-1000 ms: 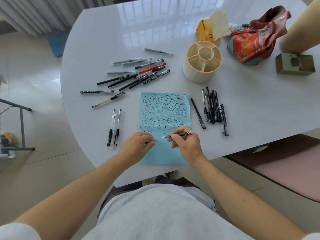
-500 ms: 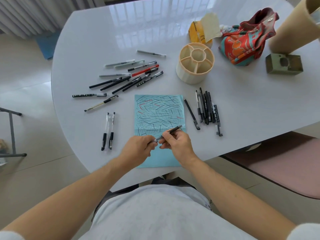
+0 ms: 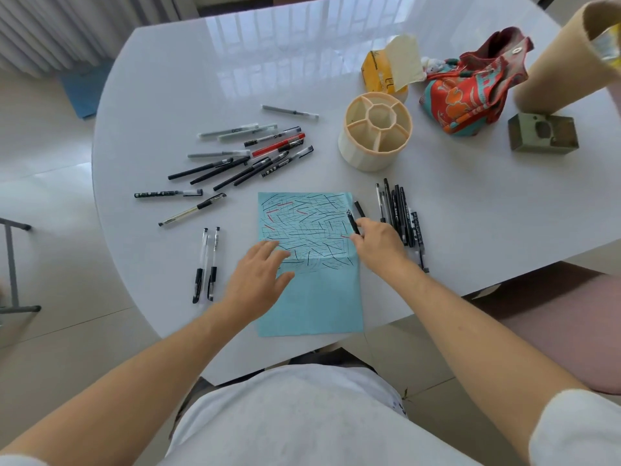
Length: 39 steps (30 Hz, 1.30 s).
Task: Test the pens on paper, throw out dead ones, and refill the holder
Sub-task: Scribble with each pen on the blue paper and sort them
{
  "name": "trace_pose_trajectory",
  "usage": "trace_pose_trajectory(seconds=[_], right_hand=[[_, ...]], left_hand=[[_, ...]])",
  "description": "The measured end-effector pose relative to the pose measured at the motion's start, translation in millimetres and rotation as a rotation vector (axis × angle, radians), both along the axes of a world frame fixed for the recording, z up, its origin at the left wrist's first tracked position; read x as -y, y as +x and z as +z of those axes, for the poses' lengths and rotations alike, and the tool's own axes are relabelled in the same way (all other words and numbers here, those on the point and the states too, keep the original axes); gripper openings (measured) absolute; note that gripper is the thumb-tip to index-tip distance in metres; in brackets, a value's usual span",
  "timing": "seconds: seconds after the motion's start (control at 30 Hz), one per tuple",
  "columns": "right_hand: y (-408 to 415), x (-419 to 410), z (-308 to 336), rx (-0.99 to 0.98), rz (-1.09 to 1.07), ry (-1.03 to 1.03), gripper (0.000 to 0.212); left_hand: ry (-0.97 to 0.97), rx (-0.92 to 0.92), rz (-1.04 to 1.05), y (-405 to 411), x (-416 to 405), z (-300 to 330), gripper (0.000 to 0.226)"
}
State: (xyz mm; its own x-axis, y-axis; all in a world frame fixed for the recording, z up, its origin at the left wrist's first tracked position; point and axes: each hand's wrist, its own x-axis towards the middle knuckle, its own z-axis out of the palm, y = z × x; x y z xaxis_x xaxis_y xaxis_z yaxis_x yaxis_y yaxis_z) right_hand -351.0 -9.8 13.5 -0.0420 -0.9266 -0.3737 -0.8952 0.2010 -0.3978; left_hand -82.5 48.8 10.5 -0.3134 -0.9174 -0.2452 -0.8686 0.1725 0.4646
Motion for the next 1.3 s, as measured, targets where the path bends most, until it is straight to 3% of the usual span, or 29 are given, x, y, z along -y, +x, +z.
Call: trace_pose_trajectory(seconds=[0.23, 0.37, 0.63, 0.8, 0.97, 1.07, 1.17, 1.3], right_hand=[[-15.5, 6.3, -12.4, -0.239, 0.043, -0.099, 0.022], [-8.3, 22.0, -2.7, -0.193, -0.029, -0.159, 0.023], [88.1, 119.0, 1.0, 0.032, 0.222, -0.264, 0.032], [123.0, 162.3, -12.2, -0.196, 0.350, -0.207, 0.042], [119.7, 160.0, -15.8, -0.340, 0.465, -0.151, 0.033], [103.7, 145.2, -5.0, -0.155, 0.361, -0.190, 0.024], [82.3, 112.8, 16.3, 0.217, 0.031, -0.232, 0.017], [65.6, 39.1, 35.1, 0.736, -0.344, 0.016, 0.007]], left_hand=[[0.031, 0.150, -0.098, 34.0, -11.2, -16.9, 0.053], [0.045, 0.148, -0.080, 36.9, -11.6, -17.7, 0.054], [0.138, 0.088, -0.115, 49.5, -12.5, -18.0, 0.055], [0.240, 0.039, -0.150, 57.4, -11.2, -16.3, 0.062], [0.284, 0.013, -0.170, 61.1, -5.2, -12.6, 0.063], [0.296, -0.012, -0.176, 62.6, -3.7, -11.7, 0.062], [0.299, -0.045, -0.145, 62.4, -2.1, -9.4, 0.057], [0.211, -0.152, -0.011, 46.6, -0.8, 1.4, 0.043]])
